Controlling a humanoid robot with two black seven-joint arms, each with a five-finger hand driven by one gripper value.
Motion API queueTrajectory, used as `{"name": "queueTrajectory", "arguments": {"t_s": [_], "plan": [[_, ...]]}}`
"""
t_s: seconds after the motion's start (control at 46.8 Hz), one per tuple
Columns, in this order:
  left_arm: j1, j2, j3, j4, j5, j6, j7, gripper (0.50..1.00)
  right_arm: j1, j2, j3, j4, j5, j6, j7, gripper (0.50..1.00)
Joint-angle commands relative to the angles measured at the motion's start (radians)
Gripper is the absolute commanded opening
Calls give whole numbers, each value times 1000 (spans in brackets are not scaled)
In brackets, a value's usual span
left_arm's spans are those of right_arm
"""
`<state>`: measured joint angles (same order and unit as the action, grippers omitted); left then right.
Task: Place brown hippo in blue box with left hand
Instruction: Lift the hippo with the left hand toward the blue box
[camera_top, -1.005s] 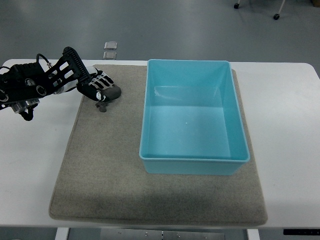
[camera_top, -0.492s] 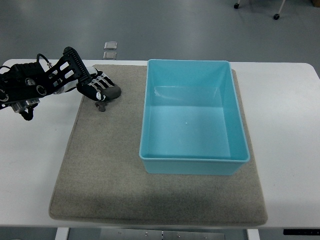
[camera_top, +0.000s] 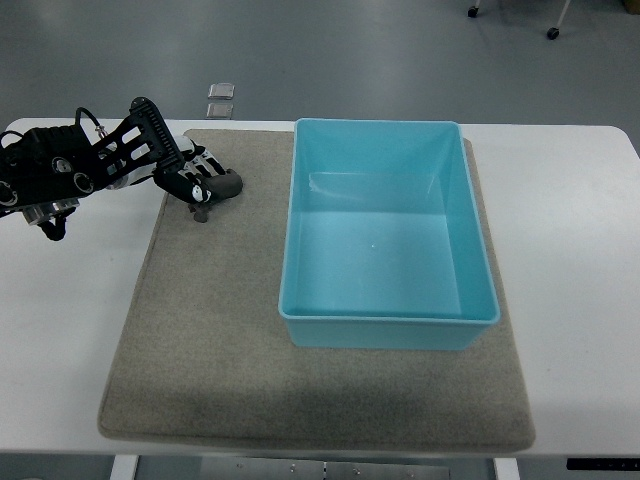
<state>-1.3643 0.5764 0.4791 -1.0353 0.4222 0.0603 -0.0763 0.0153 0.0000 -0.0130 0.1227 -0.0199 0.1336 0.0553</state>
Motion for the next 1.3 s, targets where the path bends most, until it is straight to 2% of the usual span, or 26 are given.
{"name": "queueTrajectory", "arguments": {"t_s": [0.0, 0.299, 0.599, 0.856, 1.07, 1.283], "plan": [[-2, 0, -4, 0, 0, 0, 1, 500, 0, 0, -1, 0, 0, 0, 0, 936], [-47, 2, -13, 0, -3, -28, 1, 500, 0, 0, 1, 0, 0, 0, 0, 936], [-81, 7, -129, 4, 0, -79, 3, 500, 0, 0, 1, 0, 0, 0, 0, 936], [-183, -6, -194, 4, 0, -117, 1, 500, 0, 0, 1, 0, 0, 0, 0, 936], [-237, -130, -215, 4, 0, -146, 1, 500, 0, 0, 1, 0, 0, 0, 0, 936], [-226, -246, -229, 3, 1, -175, 1, 500, 0, 0, 1, 0, 0, 0, 0, 936]]}}
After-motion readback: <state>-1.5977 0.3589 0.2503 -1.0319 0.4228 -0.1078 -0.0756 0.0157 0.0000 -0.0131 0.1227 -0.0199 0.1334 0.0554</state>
